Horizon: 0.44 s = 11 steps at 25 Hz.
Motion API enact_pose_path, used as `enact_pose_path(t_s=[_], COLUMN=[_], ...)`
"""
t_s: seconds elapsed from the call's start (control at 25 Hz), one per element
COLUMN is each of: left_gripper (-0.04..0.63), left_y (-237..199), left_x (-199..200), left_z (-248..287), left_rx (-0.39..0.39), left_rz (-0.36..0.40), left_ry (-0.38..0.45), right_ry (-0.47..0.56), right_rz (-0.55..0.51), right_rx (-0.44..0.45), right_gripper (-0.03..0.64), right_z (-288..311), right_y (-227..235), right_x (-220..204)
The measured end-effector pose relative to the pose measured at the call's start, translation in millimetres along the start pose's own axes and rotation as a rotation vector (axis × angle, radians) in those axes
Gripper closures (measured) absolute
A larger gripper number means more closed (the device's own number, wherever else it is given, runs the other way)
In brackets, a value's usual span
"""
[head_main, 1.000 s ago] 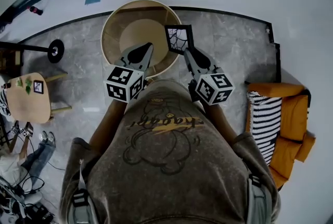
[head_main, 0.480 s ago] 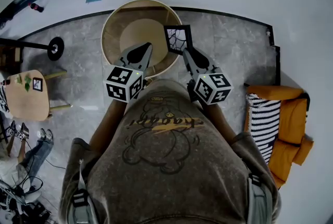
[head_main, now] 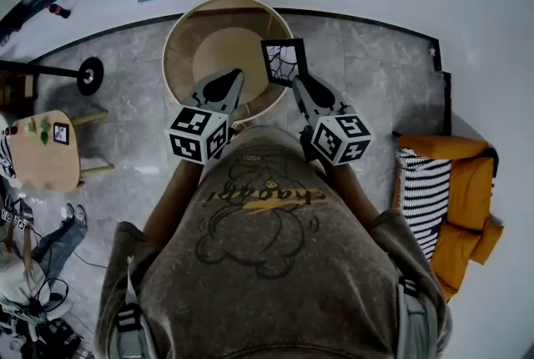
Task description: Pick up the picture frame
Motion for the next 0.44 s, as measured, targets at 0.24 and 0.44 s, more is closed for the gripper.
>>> enact_pose_path(t_s=[0.24, 0.44], left_gripper=[0.577, 0.577], left_y=[0.7, 0.4], left_x=[-0.6, -0.7], left_z=[2.3, 3.5], left_rx=[-0.001, -0.002], left_rz=[-0.001, -0.001], left_ry=[-0.007, -0.01], right_ry=[-0.001, -0.006], right_rz=[0.01, 0.01], right_rx=[0.008, 0.015], right_gripper=[0.531, 0.531], right_z=[0.2, 1.8], right_y=[2.3, 2.0], right_x=[-0.7, -1.4])
Point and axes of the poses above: the fingertips, and each gripper's own axes: z forward along the fingers, y to its right, x out of its top, the point moved 6 cm from there along -z, backward along the fingers, and after that the axes turned 1 degree about -y, right-handed, at the moved point
